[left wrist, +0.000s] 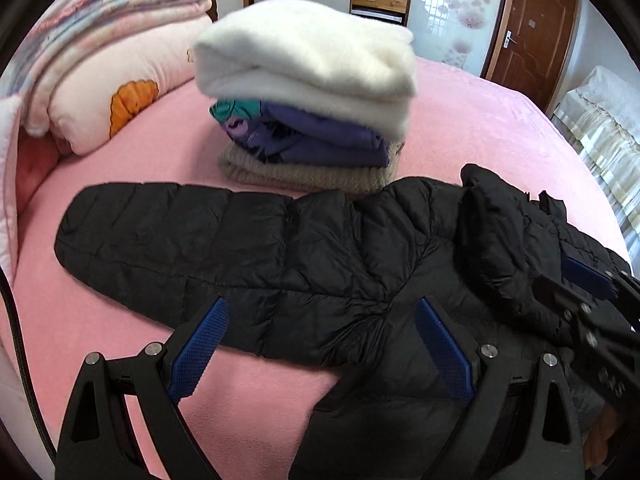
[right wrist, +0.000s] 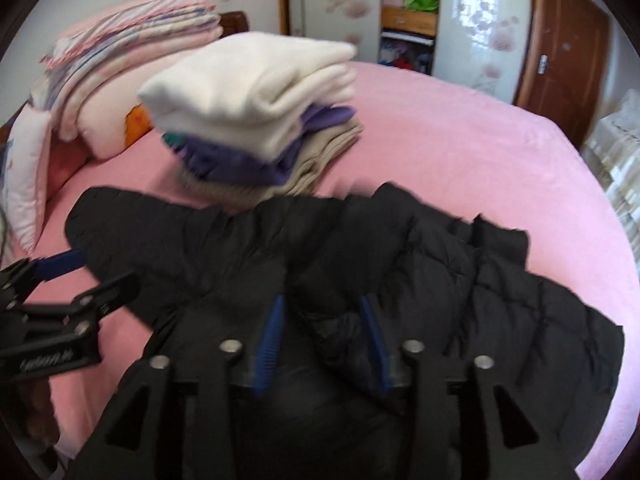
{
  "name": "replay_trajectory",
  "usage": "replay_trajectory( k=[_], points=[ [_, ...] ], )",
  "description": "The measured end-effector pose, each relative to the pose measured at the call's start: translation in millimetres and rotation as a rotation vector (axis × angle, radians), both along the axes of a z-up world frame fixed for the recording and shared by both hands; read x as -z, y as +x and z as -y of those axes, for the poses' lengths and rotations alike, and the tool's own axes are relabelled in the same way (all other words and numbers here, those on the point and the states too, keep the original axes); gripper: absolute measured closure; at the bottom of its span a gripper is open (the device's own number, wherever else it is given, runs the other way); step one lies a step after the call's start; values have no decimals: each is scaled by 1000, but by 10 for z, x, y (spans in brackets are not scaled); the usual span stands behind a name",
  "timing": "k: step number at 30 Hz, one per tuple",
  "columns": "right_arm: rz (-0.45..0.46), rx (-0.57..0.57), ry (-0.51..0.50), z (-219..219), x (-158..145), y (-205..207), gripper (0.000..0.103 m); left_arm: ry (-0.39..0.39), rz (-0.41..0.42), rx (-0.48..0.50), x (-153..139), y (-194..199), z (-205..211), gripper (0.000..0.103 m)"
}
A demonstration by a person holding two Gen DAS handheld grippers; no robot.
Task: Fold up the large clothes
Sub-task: 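Fold the held sleeve across the jacket body and open the right gripper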
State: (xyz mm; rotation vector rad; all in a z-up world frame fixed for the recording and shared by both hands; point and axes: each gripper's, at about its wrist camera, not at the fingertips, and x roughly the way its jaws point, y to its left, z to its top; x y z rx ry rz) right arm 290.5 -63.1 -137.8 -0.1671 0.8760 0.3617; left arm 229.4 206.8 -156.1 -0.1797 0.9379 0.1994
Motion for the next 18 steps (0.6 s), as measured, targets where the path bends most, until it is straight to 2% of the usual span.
replay_trajectory(
  k=[3, 8, 13, 18],
  points=[
    [9, -25, 1, 13, -83, -130, 53, -23, 3, 13, 33, 28, 22, 9],
    [33, -7, 32, 320, -278, -315, 53, -58, 11, 78, 5, 112, 204, 9],
    [56, 93, 45, 982, -390, -552, 53, -110, 6, 157, 35, 284, 492, 9],
    [77, 233, 2, 1647, -326, -725, 53, -159, -18, 194, 145, 597, 731, 9]
  ],
)
